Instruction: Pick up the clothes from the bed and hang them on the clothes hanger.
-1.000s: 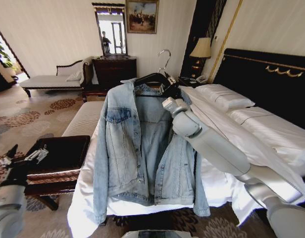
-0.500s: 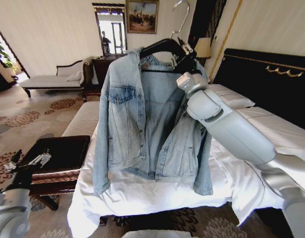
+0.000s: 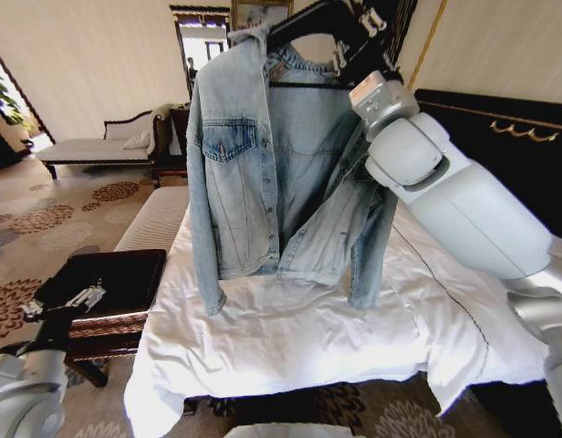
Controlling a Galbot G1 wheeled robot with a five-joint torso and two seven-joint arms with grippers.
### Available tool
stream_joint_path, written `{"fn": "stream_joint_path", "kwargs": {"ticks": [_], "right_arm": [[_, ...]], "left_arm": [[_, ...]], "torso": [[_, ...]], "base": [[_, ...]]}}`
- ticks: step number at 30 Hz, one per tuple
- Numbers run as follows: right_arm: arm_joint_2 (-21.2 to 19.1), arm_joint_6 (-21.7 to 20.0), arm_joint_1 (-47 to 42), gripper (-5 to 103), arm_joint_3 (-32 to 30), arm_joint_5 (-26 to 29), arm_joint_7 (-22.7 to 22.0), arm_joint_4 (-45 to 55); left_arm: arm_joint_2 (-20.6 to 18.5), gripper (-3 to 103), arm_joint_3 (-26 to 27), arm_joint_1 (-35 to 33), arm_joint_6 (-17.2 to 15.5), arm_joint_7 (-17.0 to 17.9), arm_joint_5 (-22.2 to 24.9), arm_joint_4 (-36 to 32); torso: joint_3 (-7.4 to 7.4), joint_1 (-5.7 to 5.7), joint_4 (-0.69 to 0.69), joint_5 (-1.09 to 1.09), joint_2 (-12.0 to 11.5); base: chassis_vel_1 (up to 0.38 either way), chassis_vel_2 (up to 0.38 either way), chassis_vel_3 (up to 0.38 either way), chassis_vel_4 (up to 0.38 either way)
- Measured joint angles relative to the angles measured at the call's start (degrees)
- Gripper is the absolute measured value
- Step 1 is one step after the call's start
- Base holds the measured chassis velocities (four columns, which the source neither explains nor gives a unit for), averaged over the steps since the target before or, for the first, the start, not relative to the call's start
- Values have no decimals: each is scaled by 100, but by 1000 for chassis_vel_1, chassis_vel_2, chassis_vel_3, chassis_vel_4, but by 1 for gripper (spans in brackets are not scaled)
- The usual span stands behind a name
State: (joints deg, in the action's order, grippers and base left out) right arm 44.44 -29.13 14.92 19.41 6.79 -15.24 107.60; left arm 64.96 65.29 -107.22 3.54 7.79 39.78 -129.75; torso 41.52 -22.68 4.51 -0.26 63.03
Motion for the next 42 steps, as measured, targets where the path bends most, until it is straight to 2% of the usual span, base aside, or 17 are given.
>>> {"fn": "stream_joint_path", "kwargs": {"ticks": [10, 20, 24, 29, 34, 42], "right_arm": [[-638, 110, -512, 26, -287, 265, 104, 497], [-1283, 73, -1704, 26, -1110, 386, 114, 1081], [-1432, 70, -1821, 26, -1275, 419, 116, 1161], [-1541, 68, -1573, 26, -1285, 574, 151, 1153], [-1767, 70, -651, 26, -948, 711, 276, 1021], [-1846, 101, 6, 26, -695, 769, 456, 898]], "left_arm": [[21, 100, -65, -165, 57, -95, -154, -722], [-38, 100, -19, -206, 112, -82, -120, -914], [-65, 100, -44, -205, 118, -89, -142, -921], [-100, 100, -57, -167, 119, -89, -135, -938], [-194, 100, -152, -66, 111, -69, -130, -887], [-189, 100, -165, -83, 196, -69, -133, -824]], "torso": [[0, 0, 1, 2, 0], [-1, 1, 1, 2, 0], [-1, 0, 2, 2, 0], [0, 0, -1, 1, 0], [-1, 0, 2, -1, 0], [0, 0, 0, -1, 0]], "base": [[0, 0, 0, 0], [0, 0, 0, 0], [0, 0, 0, 0], [0, 0, 0, 0], [0, 0, 0, 0], [0, 0, 0, 0]]}}
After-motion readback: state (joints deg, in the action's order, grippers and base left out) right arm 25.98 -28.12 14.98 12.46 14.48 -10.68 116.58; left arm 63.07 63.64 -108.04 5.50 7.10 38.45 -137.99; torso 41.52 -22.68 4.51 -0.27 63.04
